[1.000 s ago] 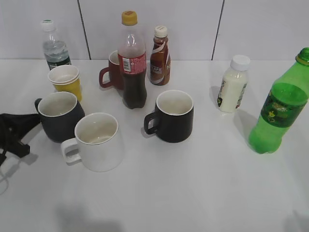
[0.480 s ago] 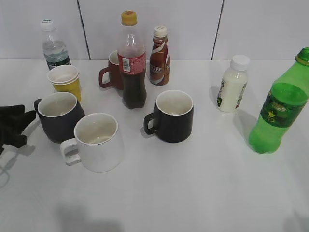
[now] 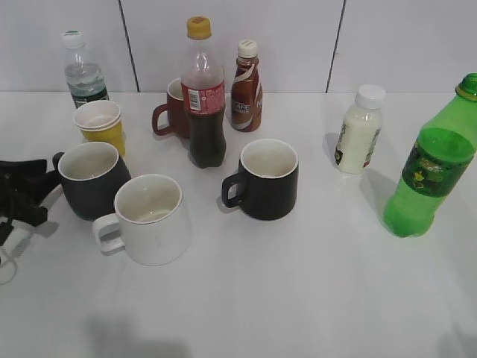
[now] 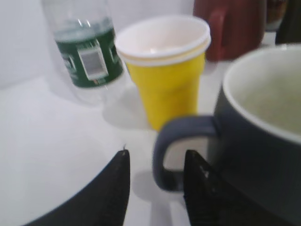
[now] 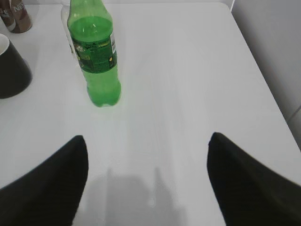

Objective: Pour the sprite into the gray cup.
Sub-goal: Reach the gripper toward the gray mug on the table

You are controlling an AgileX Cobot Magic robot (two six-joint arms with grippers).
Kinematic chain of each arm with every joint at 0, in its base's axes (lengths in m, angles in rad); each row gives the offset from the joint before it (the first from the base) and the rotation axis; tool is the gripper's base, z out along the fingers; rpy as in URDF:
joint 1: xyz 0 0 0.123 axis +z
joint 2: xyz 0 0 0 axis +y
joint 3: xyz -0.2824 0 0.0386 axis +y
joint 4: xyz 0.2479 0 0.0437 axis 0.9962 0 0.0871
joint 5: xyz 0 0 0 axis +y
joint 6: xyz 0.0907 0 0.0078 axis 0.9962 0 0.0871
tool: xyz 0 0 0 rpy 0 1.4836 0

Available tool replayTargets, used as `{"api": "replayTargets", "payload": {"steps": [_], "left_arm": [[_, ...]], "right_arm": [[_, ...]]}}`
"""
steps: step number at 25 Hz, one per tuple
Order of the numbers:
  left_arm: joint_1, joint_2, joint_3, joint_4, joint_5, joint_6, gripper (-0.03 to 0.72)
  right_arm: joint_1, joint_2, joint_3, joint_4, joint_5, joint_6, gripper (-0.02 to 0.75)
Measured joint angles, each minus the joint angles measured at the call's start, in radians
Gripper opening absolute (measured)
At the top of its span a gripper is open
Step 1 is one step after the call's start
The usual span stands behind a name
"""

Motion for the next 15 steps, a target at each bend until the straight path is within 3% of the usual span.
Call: {"api": "replayTargets", "payload": {"steps": [15], "left_arm": [[-0.017,0.057,-0.042,-0.001,-0.006,0.0,0.301]], "right_arm": [[0.0,0.0,0.0,0.0,0.0,-0.001,0.591]]}}
